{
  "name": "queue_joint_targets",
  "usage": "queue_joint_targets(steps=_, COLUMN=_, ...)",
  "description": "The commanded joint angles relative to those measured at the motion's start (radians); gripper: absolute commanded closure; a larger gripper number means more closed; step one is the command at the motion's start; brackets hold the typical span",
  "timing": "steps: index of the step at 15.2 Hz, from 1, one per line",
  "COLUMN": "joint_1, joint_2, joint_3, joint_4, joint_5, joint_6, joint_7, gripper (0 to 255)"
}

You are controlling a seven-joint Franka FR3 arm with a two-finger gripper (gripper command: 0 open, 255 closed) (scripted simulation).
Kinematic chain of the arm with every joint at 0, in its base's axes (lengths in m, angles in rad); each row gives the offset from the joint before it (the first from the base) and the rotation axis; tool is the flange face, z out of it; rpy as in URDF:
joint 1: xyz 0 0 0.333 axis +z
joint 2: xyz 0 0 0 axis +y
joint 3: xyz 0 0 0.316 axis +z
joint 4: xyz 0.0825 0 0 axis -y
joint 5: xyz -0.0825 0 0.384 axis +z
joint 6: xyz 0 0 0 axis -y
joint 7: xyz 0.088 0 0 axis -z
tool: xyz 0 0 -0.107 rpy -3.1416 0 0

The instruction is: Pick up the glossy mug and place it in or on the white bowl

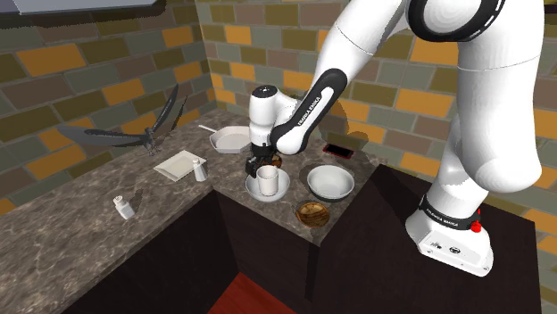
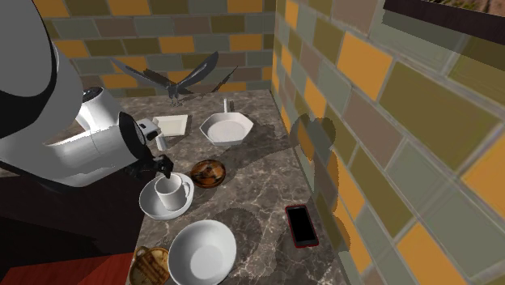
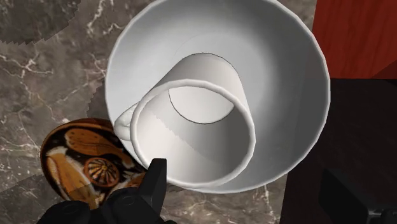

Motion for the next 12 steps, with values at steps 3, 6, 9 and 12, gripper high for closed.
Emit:
queue_joint_targets(steps=3, joint_1=0.001, joint_2=-0.098, joint_3=0.013, joint_4=-0.022, joint_5=0.017, joint_6=-0.077, joint_7=-0.013, gripper=0)
queue_joint_targets(steps=6, joint_1=0.002, joint_2=-0.123, joint_3=0.016, joint_4=-0.026, joint_5=0.022, joint_6=-0.098, joint_7=-0.017, gripper=0)
queue_joint_targets(steps=9, joint_1=0.002, joint_2=-0.123, joint_3=0.016, joint_4=-0.026, joint_5=0.022, joint_6=-0.098, joint_7=-0.017, gripper=0)
queue_joint_targets(steps=12, joint_1=0.002, joint_2=-0.123, joint_3=0.016, joint_4=-0.026, joint_5=0.022, joint_6=-0.098, joint_7=-0.017, gripper=0)
